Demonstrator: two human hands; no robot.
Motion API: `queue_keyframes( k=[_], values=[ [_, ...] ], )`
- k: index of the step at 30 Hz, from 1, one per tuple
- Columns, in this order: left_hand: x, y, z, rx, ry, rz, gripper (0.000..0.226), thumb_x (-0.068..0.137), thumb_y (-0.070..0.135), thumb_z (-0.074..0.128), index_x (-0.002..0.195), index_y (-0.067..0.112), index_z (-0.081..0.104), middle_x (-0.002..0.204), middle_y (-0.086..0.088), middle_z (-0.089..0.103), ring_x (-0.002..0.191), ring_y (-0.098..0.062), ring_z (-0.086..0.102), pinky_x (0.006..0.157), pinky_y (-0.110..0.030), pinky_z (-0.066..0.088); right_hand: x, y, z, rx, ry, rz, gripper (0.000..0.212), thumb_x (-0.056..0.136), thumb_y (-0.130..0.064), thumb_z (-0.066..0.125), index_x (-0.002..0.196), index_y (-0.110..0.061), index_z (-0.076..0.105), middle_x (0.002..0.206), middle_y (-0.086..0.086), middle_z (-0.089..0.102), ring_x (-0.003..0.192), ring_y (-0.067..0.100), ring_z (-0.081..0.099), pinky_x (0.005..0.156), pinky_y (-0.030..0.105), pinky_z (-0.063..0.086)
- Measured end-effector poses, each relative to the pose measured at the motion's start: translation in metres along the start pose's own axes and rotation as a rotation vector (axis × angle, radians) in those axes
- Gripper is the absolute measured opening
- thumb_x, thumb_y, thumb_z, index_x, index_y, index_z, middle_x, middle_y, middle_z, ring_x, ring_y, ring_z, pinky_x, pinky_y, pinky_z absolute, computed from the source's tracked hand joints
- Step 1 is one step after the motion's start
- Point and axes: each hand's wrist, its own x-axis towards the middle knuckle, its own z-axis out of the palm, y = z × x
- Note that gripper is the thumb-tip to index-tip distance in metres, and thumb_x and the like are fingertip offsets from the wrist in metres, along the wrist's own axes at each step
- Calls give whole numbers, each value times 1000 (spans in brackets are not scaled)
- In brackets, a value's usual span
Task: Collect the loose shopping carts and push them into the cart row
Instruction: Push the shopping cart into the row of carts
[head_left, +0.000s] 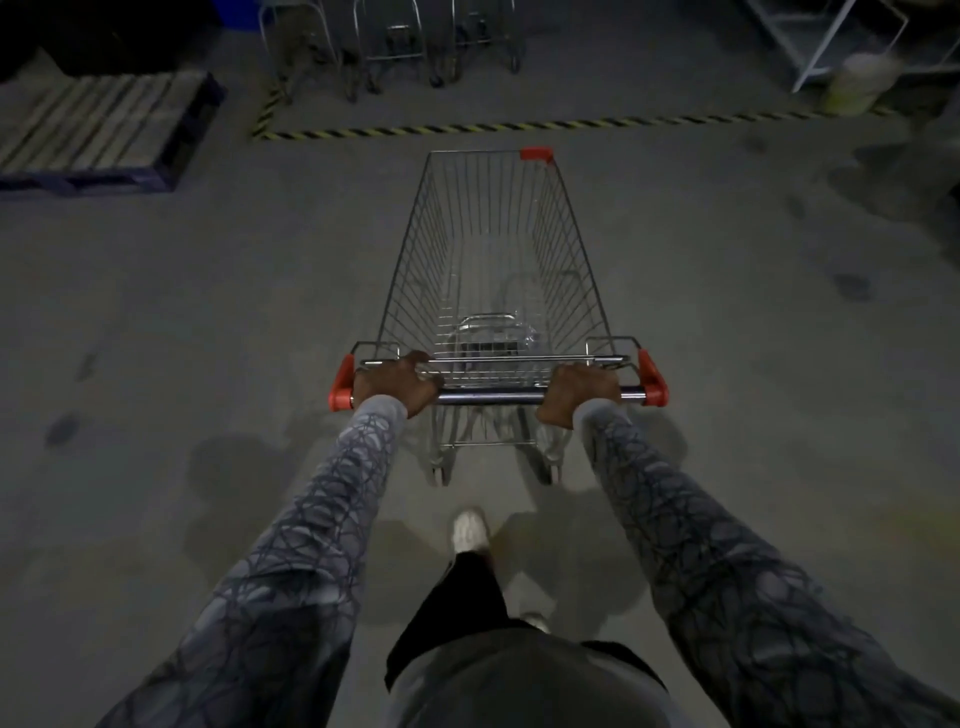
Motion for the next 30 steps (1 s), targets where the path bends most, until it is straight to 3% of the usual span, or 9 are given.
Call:
queue_keyframes(
  k=[10,16,25,30],
  values=[
    [264,14,-91,11,34,34,53,87,60,41,135,43,53,128,0,67,117,-28,61,103,-40,43,236,-23,-98,30,5,50,61,81,-60,56,125,-18,60,128,7,64,119,28,60,100,42,44],
    [391,54,-137,76,-47,65,58,91,61,35,145,42,43,135,-1,63,122,-28,59,109,-43,36,363,-10,-153,12,-23,88,47,82,-50,60,119,-20,64,123,4,68,115,27,64,95,40,48],
    [586,114,-186,81,-3,140,55,92,62,33,139,38,47,124,-3,68,112,-29,64,102,-43,41,561,30,-219,-9,-18,128,59,77,-60,60,122,-21,59,124,6,65,115,28,62,97,39,45],
    [706,149,-226,43,13,132,55,93,64,34,141,40,47,126,-4,68,117,-30,62,108,-43,36,689,48,-261,-5,1,163,57,75,-56,58,120,-20,59,122,8,64,113,31,61,104,51,42]
  ],
)
